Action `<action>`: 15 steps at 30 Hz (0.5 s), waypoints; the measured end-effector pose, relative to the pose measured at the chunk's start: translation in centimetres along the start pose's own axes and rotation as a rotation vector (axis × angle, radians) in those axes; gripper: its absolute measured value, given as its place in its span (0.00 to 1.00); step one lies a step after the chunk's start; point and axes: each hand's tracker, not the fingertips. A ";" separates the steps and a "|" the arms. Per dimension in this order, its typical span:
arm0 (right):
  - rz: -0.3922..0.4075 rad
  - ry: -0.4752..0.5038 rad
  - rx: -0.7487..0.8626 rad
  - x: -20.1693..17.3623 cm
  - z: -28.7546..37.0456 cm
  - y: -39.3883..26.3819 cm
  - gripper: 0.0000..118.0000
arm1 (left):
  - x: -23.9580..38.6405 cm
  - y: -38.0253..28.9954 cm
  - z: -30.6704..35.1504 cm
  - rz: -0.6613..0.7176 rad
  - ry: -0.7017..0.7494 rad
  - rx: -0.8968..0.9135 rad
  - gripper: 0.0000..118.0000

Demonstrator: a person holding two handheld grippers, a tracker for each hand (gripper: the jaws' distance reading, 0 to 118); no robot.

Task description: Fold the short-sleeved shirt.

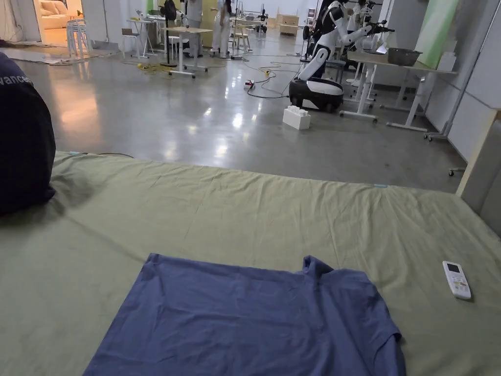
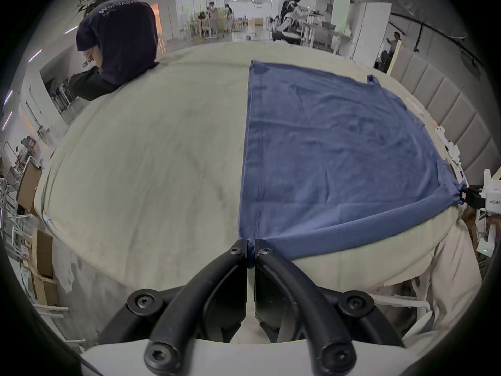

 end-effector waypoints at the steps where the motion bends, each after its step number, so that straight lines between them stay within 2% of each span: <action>1: -0.002 0.002 -0.008 -0.2 -0.3 -0.2 0.01 | 0.1 0.0 -0.2 0.004 0.000 -0.008 0.04; 6: 0.002 -0.010 -0.020 -0.7 -1.4 -0.6 0.04 | 0.3 0.3 -0.7 0.010 0.005 -0.038 0.04; 8: -0.022 -0.015 -0.022 -0.4 -1.1 -0.3 0.11 | 0.2 0.6 -0.6 0.009 0.003 -0.050 0.04; 9: -0.031 -0.023 -0.027 -0.3 -0.7 0.0 0.17 | 0.3 1.0 -0.4 0.013 -0.001 -0.061 0.04; 11: -0.046 -0.054 -0.031 0.1 0.5 0.6 0.52 | 0.0 1.6 0.4 0.032 -0.023 -0.063 0.05; 12: -0.056 -0.077 -0.021 0.4 1.4 1.1 0.65 | -0.1 2.0 1.0 0.043 -0.048 -0.023 0.10; 15: -0.108 -0.115 0.053 1.0 3.4 2.8 0.68 | 0.1 3.9 2.5 0.043 -0.062 0.082 0.32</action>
